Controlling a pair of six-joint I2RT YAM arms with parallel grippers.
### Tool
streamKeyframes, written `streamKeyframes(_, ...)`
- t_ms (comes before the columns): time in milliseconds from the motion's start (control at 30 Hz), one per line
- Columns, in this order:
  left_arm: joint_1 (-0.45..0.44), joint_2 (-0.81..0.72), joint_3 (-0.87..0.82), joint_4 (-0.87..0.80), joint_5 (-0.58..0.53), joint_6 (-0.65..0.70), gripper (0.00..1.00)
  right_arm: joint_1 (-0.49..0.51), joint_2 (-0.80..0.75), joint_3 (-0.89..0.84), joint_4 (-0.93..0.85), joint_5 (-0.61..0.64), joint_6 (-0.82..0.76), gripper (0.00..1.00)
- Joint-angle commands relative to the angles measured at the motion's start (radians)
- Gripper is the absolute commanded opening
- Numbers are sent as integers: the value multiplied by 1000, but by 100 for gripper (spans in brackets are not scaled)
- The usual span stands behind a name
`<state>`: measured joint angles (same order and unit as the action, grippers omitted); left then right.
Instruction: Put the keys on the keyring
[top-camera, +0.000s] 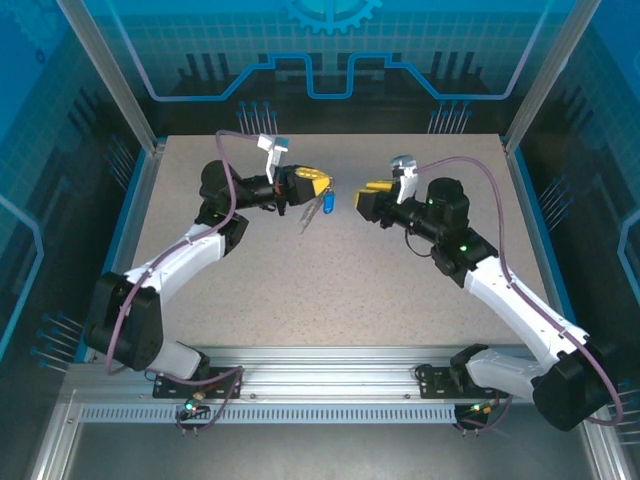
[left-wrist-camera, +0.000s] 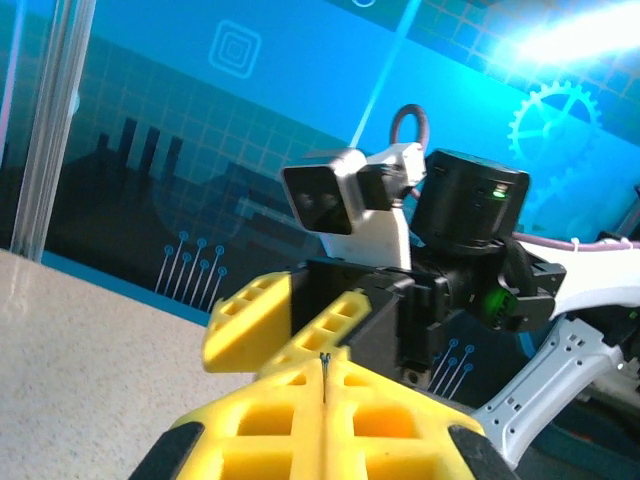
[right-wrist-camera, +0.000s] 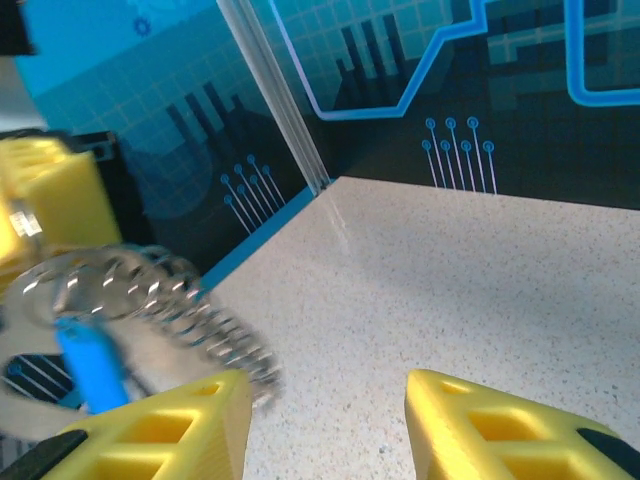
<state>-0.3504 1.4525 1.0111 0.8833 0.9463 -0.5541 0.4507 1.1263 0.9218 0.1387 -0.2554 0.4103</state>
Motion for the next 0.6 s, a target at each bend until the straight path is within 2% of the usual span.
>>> streamKeyframes(0,-15,-43,-27,-15,-37,148,0,-22,-10,-14,72,-35,67,46)
streamKeyframes(567,-16,-67,-40,17,-53,206,0,-24,-13,-37,125,-159,87,46)
